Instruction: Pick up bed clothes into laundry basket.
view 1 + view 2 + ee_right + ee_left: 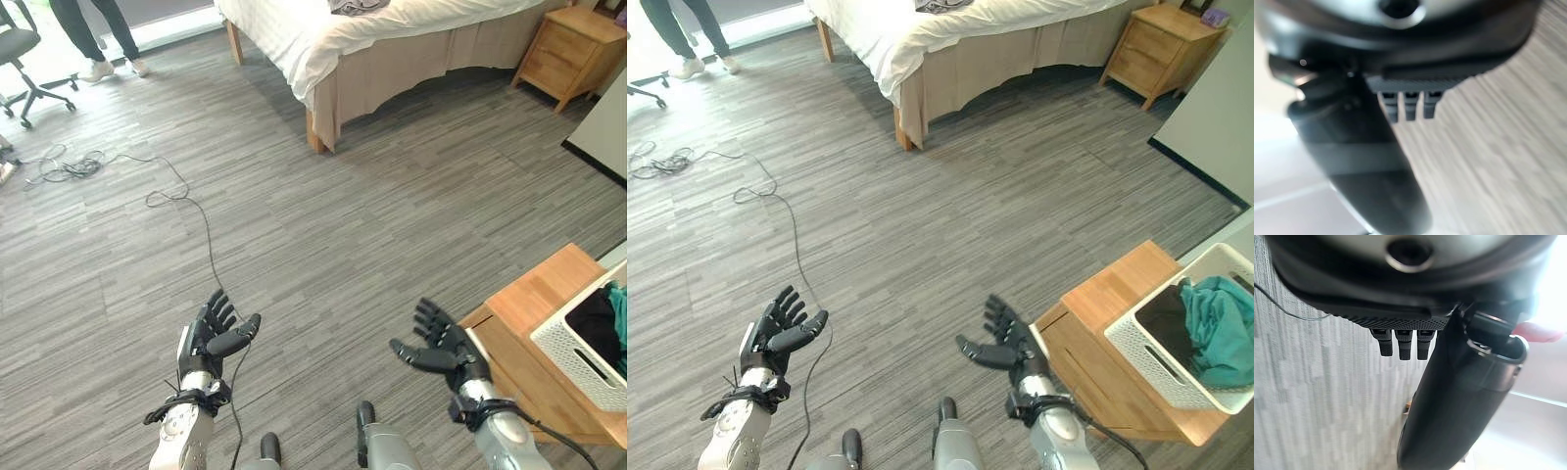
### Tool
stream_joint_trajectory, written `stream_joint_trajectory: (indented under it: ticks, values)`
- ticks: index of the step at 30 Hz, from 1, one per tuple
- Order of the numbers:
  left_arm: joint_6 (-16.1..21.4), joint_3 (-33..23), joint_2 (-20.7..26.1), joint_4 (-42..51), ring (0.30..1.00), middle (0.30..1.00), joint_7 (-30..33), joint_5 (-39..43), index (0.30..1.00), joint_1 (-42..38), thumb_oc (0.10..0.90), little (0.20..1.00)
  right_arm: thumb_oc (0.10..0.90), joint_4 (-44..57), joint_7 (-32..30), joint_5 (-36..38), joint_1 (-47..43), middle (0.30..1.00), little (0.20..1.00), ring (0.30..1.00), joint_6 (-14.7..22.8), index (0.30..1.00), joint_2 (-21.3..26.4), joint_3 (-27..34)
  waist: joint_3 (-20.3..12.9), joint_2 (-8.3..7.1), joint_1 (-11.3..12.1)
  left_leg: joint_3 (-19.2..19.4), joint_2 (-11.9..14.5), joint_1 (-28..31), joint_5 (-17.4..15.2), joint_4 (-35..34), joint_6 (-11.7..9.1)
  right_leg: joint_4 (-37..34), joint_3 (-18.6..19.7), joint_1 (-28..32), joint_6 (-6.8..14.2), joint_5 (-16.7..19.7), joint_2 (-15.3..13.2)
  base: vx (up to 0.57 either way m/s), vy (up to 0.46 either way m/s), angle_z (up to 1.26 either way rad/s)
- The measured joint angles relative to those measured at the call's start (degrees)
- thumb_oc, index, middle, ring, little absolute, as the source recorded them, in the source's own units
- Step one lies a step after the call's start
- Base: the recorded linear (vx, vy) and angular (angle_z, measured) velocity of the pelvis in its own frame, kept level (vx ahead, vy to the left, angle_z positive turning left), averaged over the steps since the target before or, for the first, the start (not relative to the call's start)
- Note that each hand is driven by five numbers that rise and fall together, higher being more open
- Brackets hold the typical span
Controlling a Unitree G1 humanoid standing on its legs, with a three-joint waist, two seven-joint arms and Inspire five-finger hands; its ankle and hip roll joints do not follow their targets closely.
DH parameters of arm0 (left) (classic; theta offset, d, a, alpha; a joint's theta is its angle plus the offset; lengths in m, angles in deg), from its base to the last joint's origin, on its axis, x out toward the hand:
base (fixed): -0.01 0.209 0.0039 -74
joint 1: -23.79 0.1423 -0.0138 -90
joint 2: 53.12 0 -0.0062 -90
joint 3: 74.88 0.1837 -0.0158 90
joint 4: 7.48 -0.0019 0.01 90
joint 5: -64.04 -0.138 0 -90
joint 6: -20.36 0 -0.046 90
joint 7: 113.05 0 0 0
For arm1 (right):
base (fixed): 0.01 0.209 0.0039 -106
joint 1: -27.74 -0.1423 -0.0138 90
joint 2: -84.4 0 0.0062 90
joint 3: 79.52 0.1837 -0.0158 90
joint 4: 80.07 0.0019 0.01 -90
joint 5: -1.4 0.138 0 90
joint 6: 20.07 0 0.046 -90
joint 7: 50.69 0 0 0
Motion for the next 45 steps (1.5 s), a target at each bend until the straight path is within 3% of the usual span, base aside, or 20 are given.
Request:
stream_joint_trajectory:
  ticks: [8,13,18,20,21,22,23,26,27,28,30,32,33,34,35,37,38,40,43,45]
  values:
    - [0.3,1.2,-0.1,1.0,0.900,0.900,-0.2,-0.4,0.900,-0.2,0.800,0.900,0.800,0.8,-2.9,0.2,-7.1,0.900,0.900,0.900,0.5,0.900,2.1,-4.0,-2.1,0.56,1.5,-1.6,0.5,0.5,2.6,0.2,-2.8,-0.1,-3.2,2.8,-0.2,-0.5,-0.2,-0.02,0.049,0.20]
    - [0.1,1.0,0.9,-0.9,0.900,0.900,0.9,-1.1,0.900,1.3,0.800,0.900,0.800,1.1,-3.4,-1.9,-12.6,0.900,0.900,0.900,1.0,0.900,0.9,-7.6,-2.4,0.18,5.0,-2.1,-1.1,0.9,2.5,0.8,-2.8,0.3,-4.3,3.7,0.6,-1.0,-2.2,-0.01,0.107,0.21]
    - [-0.1,1.8,2.8,-1.4,0.900,0.900,1.9,-1.8,0.900,1.2,0.800,0.900,0.800,1.0,-4.4,-2.0,-11.2,0.900,0.900,0.900,1.4,0.900,-3.4,-9.3,-2.2,-0.99,4.2,-2.8,-5.3,0.6,0.5,2.8,-0.9,5.3,-4.2,2.6,2.4,-2.9,-6.9,0.08,0.230,0.18]
    - [-0.1,2.6,3.2,-2.0,0.900,0.900,2.1,-2.3,0.900,0.0,0.800,0.900,0.800,0.7,-4.2,-2.2,-7.6,0.900,0.900,0.900,1.2,0.900,-4.1,-10.6,-1.8,-2.11,3.7,-2.4,-7.4,-0.2,-2.2,7.1,0.4,7.4,-3.3,2.5,3.5,-3.3,-9.3,0.27,0.194,-0.02]
    - [0.0,2.6,3.7,-2.1,0.900,0.900,2.3,-2.5,0.900,-1.0,0.800,0.900,0.800,0.8,-3.1,-2.8,-7.1,0.900,0.900,0.900,1.1,0.900,-3.7,-12.1,-0.2,-2.53,3.0,-1.5,-7.7,-3.0,-6.5,15.3,3.4,14.3,-1.9,-0.8,4.4,-2.5,-11.0,0.24,0.036,-0.52]
    - [-0.1,2.6,3.8,-2.5,0.900,0.900,2.3,-2.8,0.900,-0.9,0.800,0.900,0.800,0.5,-2.0,-3.6,-5.8,0.900,0.900,0.900,0.7,0.900,-3.1,-13.4,0.0,-1.90,2.8,-0.4,-6.8,-2.7,-8.4,16.1,0.4,19.2,-1.0,-3.6,5.4,-1.5,-11.0,0.51,-0.017,-0.71]
    - [-0.1,2.4,4.0,-2.6,0.900,0.900,2.4,-2.8,0.900,-0.4,0.800,0.900,0.800,0.5,-1.4,-3.9,-3.9,0.900,0.900,0.900,0.0,0.900,-3.2,-14.4,-0.3,-1.55,2.7,0.4,-6.2,-2.2,-8.7,15.4,1.1,19.6,-2.0,-5.1,5.1,-2.0,-10.9,0.59,-0.086,-0.65]
    - [0.4,0.6,5.8,-1.8,0.900,0.900,2.1,-2.7,0.900,-2.3,0.800,0.900,0.800,1.5,0.5,-4.0,-1.0,0.900,0.900,0.900,-0.2,0.900,-3.7,-14.3,0.1,-3.96,-2.0,0.1,-8.0,-3.3,-10.6,12.6,1.9,9.1,-6.8,-9.1,5.7,-2.6,-9.3,0.61,-0.122,-0.17]
    - [0.6,-0.6,5.9,-2.5,0.900,0.900,2.1,-2.7,0.900,-3.4,0.800,0.900,0.800,3.5,1.0,-4.0,-0.1,0.900,0.900,0.900,-0.3,0.900,-3.7,-13.5,0.0,-4.81,-4.0,2.4,-8.0,-7.5,-13.5,22.8,3.7,6.5,-7.4,-10.8,8.0,-3.4,-10.1,0.62,-0.201,-0.16]
    - [0.5,-1.9,3.3,-6.1,0.900,0.900,2.2,-2.5,0.900,-7.0,0.800,0.900,0.800,5.0,1.3,-3.9,0.6,0.900,0.900,0.900,0.8,0.900,-1.7,-10.6,2.2,-2.01,-6.5,1.1,-6.7,-4.7,-20.4,27.3,1.4,9.4,-7.6,-11.3,6.0,3.5,-9.3,0.82,-0.301,-0.34]
    - [0.4,-1.4,2.0,-6.4,0.900,0.900,2.3,-2.5,0.900,-7.5,0.800,0.900,0.800,4.2,0.5,-3.8,1.2,0.900,0.900,0.900,-0.7,0.900,-0.8,-9.2,2.2,-0.20,-8.5,-1.0,-5.8,-3.5,-20.0,24.1,1.2,12.7,-7.6,-13.3,6.9,0.7,-8.6,0.49,-0.210,-0.17]
    - [1.2,0.3,2.6,-3.9,0.900,0.900,1.7,-2.6,0.900,-7.2,0.800,0.900,0.800,4.5,0.7,-3.4,2.2,0.900,0.900,0.900,-0.9,0.900,-0.7,-9.3,1.7,-1.33,-8.1,-1.4,-3.5,1.4,-16.9,18.2,-2.3,4.0,-7.8,-7.8,6.2,1.4,-6.0,0.52,-0.336,0.20]
    - [1.3,1.0,2.4,-4.1,0.900,0.900,1.9,-2.4,0.900,-7.4,0.800,0.900,0.800,3.9,1.0,-3.1,1.6,0.900,0.900,0.900,-0.8,0.900,-0.9,-9.8,1.6,-1.44,-7.9,-2.4,-2.0,1.7,-16.0,20.1,-3.6,2.3,-9.1,-5.3,1.8,4.0,-4.1,0.70,-0.526,0.31]
    - [1.2,1.1,2.2,-3.9,0.900,0.900,1.9,-1.3,0.900,-7.8,0.800,0.900,0.800,3.0,1.4,-2.3,-0.1,0.900,0.900,0.900,-0.3,0.900,-0.6,-11.0,1.9,-2.27,-7.3,-4.3,-1.0,-3.0,-14.2,31.9,-6.2,2.3,-9.4,-3.4,-2.9,1.3,-2.4,0.52,-0.421,0.28]
    - [1.3,1.3,1.7,-4.1,0.900,0.900,1.9,-0.8,0.900,-8.6,0.800,0.900,0.800,2.8,1.6,-2.1,-0.7,0.900,0.900,0.900,-0.6,0.900,-0.4,-11.2,2.1,-3.13,-7.0,-4.3,-0.1,-6.2,-11.2,38.0,-6.8,2.2,-9.1,-2.7,-3.8,1.6,-2.4,0.53,-0.297,-0.12]
    - [1.5,1.3,0.8,-4.1,0.900,0.900,2.1,1.4,0.900,-7.3,0.800,0.900,0.800,3.3,1.8,-1.1,-2.9,0.900,0.900,0.900,0.9,0.900,-0.2,-13.0,1.3,-4.97,-1.7,-7.2,-1.1,-9.7,5.6,48.2,-7.9,-0.7,-7.2,2.4,-6.0,-0.5,-1.0,0.57,-0.215,-0.46]
    - [1.5,1.3,0.7,-4.2,0.900,0.900,2.2,1.5,0.900,-7.0,0.800,0.900,0.800,3.2,1.8,-1.1,-3.6,0.900,0.900,0.900,1.0,0.900,-0.2,-13.3,1.5,-5.22,-1.3,-6.8,-0.9,-9.9,5.9,49.1,-8.2,-1.8,-7.2,3.8,-6.6,-0.1,-0.7,0.55,-0.032,-0.42]
    - [1.8,1.1,0.7,-3.9,0.900,0.900,2.1,2.0,0.900,-6.1,0.800,0.900,0.800,3.1,1.8,-1.0,-7.0,0.900,0.900,0.900,1.1,0.900,-0.1,-14.6,1.8,-5.78,1.9,-0.9,0.3,-11.5,0.6,45.3,-5.2,-7.7,-5.8,10.6,-7.7,-0.6,0.7,0.69,0.025,-0.35]
    - [1.9,0.9,1.0,-2.5,0.900,0.900,2.0,2.3,0.900,-5.0,0.800,0.900,0.800,3.2,1.8,-1.4,-9.4,0.900,0.900,0.900,1.2,0.900,1.2,-15.7,1.8,-5.29,5.1,6.0,1.3,-13.0,-0.7,27.8,-3.4,-14.6,-4.6,17.4,-6.6,-0.4,3.4,0.61,0.146,-0.29]
    - [2.4,0.6,1.5,-2.6,0.900,0.900,2.0,2.3,0.900,-3.6,0.800,0.900,0.800,3.4,2.0,-1.9,-10.3,0.900,0.900,0.900,1.4,0.900,2.3,-17.2,1.1,-4.37,7.3,3.3,-0.5,-14.1,-0.1,16.3,-3.2,-17.8,-1.9,21.1,-6.3,0.0,5.2,0.64,0.132,-0.70]
